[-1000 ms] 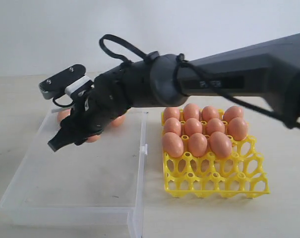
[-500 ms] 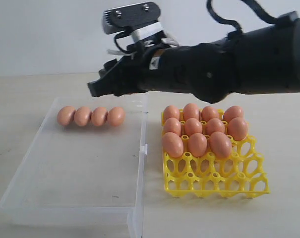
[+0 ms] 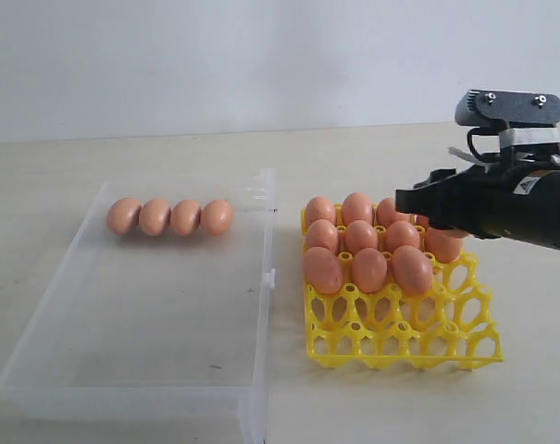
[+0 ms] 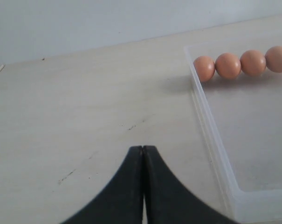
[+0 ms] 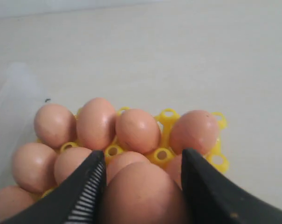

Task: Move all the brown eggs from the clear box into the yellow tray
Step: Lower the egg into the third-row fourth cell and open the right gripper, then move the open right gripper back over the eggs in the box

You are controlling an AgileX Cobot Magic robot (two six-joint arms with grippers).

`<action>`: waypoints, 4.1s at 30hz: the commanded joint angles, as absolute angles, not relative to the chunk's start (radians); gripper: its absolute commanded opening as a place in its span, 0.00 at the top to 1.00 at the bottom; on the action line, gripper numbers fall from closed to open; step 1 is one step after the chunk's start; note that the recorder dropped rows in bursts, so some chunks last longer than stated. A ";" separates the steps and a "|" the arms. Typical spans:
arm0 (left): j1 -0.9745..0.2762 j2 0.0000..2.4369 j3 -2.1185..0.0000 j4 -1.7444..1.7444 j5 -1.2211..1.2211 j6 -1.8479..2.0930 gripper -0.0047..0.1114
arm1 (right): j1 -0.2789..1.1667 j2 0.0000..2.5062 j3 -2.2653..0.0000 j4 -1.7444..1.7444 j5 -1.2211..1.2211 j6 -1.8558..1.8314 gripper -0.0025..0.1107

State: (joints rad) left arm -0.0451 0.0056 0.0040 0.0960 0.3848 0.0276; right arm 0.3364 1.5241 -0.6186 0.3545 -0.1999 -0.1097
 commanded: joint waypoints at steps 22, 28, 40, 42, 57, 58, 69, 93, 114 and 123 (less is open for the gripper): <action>-0.050 0.000 0.000 0.095 0.379 0.023 0.96 | 0.285 1.575 -0.421 0.233 -0.564 0.000 0.98; -0.050 0.000 0.000 0.095 0.379 0.023 0.96 | 0.285 1.671 -0.427 0.216 -0.543 0.031 0.98; -0.050 0.000 0.000 0.095 0.379 0.023 0.96 | 0.285 1.691 -0.480 0.130 -0.494 0.083 0.98; -0.050 0.000 0.000 0.095 0.379 0.023 0.96 | 0.285 1.691 -0.484 0.130 -0.491 0.083 0.98; -0.050 0.000 0.000 0.095 0.379 0.023 0.96 | 0.285 1.691 -0.484 0.112 -0.489 0.083 0.98; -0.050 0.000 0.000 0.095 0.379 0.023 0.96 | 0.285 1.691 -0.484 0.100 -0.489 0.083 0.97; -0.050 0.000 0.000 0.095 0.379 0.023 0.96 | 0.285 1.691 -0.484 0.094 -0.496 0.124 0.52; -0.050 0.000 0.000 0.095 0.379 0.023 0.96 | 0.285 1.634 -0.484 0.094 -0.496 0.185 0.49; -0.050 0.000 0.000 0.095 0.379 0.023 0.96 | 0.285 1.583 -0.488 0.094 -0.484 0.209 0.49; -0.050 0.000 0.000 0.095 0.379 0.023 0.96 | 0.343 1.532 -0.614 0.041 -0.247 0.247 0.52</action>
State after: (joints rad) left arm -0.0451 0.0056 0.0040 0.0960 0.3848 0.0276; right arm 0.3121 1.5636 -0.5427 0.0842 -0.3515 0.2407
